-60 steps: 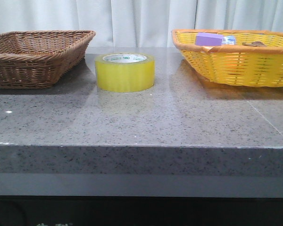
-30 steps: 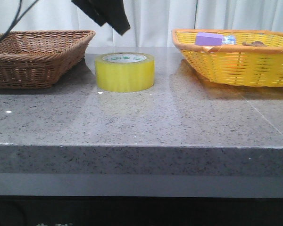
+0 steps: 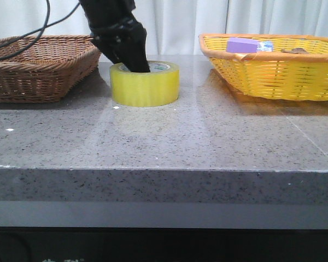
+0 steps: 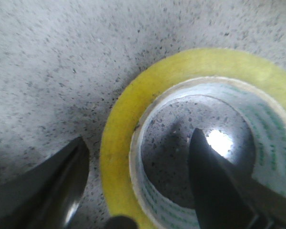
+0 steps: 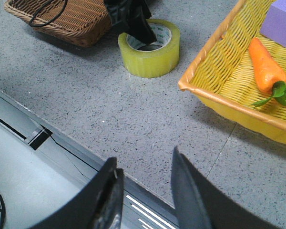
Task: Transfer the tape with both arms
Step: 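Lower the left gripper into the tape roll's hole and grasp it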
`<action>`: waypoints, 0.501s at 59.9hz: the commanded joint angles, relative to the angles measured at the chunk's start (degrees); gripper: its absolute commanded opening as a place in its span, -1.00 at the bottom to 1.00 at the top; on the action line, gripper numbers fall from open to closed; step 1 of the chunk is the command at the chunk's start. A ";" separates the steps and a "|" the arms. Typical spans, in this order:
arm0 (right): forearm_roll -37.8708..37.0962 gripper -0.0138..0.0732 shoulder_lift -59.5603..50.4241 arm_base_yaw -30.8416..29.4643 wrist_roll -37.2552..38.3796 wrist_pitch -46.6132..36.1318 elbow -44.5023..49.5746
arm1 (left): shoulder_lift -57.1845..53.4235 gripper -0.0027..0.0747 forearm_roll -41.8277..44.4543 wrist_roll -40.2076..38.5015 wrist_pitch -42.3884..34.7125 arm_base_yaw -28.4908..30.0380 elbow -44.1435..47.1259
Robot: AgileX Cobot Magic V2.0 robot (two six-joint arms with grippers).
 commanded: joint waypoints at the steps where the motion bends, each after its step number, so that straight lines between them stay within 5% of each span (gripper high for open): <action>1: 0.78 -0.02 -0.13 0.00 -0.10 -3.88 -1.34 | -2.57 0.20 -0.86 -0.07 -2.11 -0.44 -1.98; 8: 0.78 -0.02 -0.13 0.00 -0.10 -3.88 -1.34 | -2.23 0.10 -0.86 -0.07 -3.08 -0.44 -1.98; 18: 0.78 -0.02 -0.13 0.00 -0.10 -3.88 -1.34 | -1.77 -0.44 -0.96 -0.07 -3.11 -0.44 -1.98; 30: 0.78 -0.02 -0.13 0.00 -0.10 -3.88 -1.34 | -1.89 -0.85 -1.69 -0.18 -2.97 -0.44 -2.22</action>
